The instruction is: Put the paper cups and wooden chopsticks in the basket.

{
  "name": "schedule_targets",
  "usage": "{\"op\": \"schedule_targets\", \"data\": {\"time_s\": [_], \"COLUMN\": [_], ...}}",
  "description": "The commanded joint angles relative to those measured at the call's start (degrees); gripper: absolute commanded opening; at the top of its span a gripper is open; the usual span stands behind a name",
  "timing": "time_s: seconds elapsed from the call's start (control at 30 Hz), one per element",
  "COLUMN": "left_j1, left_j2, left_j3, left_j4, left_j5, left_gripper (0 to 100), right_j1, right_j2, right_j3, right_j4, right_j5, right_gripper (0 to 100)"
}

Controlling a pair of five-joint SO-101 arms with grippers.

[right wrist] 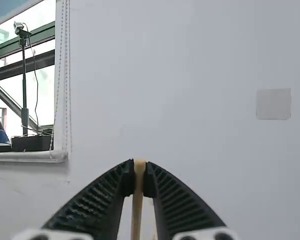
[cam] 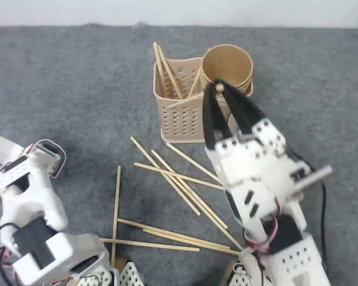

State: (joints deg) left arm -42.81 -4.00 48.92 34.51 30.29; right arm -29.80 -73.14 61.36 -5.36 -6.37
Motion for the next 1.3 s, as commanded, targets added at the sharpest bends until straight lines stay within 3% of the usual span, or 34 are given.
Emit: {"op": "schedule_targets", "data": {"time_s": [0.0, 0.17, 0.37, 0.73, 0.8, 0.93, 1.0, 1.27], "left_j1": [0.97, 1.23, 1.23, 1.23, 1.23, 1.32, 1.93, 2.02], "left_j2": [-0.79, -0.79, -0.79, -0.79, -0.79, -0.79, -0.79, -0.79], "left_j3": [-2.24, -2.24, -2.33, -2.33, -2.33, -2.33, -2.33, -2.33], "left_j4": [0.18, 0.18, 0.09, 0.09, 0.09, 0.09, 0.09, 0.09], "left_j5": [0.53, 0.53, 0.53, 0.53, 0.53, 0.53, 0.35, 0.35], "left_gripper": [21, 21, 21, 21, 21, 21, 21, 21], "right_j1": [-0.13, 2.59, 5.49, 8.22, 8.04, 6.11, 5.49, 5.49], "right_j2": [5.85, 12.0, 19.74, 35.47, 36.7, 35.65, 33.01, 15.08], "right_j3": [-10.29, -19.69, -29.36, -29.71, -29.89, -30.07, -30.07, -30.15], "right_j4": [-1.45, -0.66, 8.66, 8.31, 11.82, 18.68, 20.88, 33.8], "right_j5": [-1.14, -5.36, -9.14, -8.88, -8.88, -8.97, -9.05, -8.79], "right_gripper": [0.8, 0.8, 0.8, 1.3, 5.7, 24.0, 28.5, 15.0]}}
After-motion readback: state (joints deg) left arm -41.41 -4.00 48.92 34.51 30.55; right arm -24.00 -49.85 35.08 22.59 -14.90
